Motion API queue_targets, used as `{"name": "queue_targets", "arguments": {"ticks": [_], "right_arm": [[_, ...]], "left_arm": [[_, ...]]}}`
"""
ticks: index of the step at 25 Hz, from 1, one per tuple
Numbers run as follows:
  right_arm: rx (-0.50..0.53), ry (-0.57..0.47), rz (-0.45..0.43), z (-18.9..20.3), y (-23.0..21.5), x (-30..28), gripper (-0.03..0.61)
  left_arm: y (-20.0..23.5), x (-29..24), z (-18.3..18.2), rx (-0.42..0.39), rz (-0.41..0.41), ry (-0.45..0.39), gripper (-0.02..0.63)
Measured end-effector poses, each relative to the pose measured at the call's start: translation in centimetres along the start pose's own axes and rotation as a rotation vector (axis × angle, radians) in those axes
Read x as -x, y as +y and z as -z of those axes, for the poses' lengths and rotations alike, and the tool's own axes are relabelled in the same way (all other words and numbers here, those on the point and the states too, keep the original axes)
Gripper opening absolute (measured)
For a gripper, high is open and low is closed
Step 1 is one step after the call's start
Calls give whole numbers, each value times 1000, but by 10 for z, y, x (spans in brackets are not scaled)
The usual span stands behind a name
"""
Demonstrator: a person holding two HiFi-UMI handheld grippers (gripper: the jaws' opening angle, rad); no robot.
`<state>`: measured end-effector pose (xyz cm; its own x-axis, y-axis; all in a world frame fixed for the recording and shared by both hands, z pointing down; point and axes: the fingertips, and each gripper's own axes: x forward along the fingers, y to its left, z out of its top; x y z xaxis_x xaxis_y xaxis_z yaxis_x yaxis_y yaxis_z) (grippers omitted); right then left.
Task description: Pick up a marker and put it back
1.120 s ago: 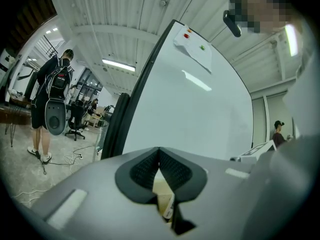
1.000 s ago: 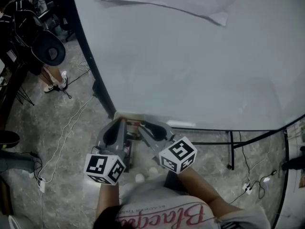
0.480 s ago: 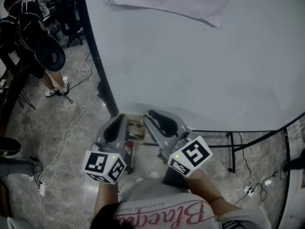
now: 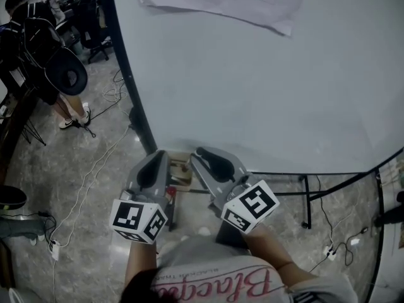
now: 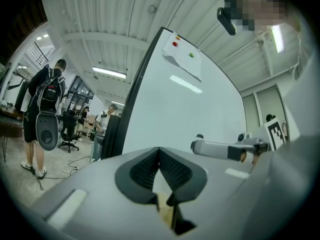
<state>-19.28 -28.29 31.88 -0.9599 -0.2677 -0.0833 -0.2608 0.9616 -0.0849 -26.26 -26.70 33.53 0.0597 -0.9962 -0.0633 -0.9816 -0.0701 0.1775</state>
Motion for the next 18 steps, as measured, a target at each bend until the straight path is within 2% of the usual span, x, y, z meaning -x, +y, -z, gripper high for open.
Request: {"name": "queue_targets", "arguments": {"ticks": [9,18], "right_arm": [[-88,106,19,52,-2,-12,66],[-172,201,57,100,1,-18,67]], "left_arm": [[9,9,6,22,-35,7,-2],[6,9,12,36,-30,17,-1]]}}
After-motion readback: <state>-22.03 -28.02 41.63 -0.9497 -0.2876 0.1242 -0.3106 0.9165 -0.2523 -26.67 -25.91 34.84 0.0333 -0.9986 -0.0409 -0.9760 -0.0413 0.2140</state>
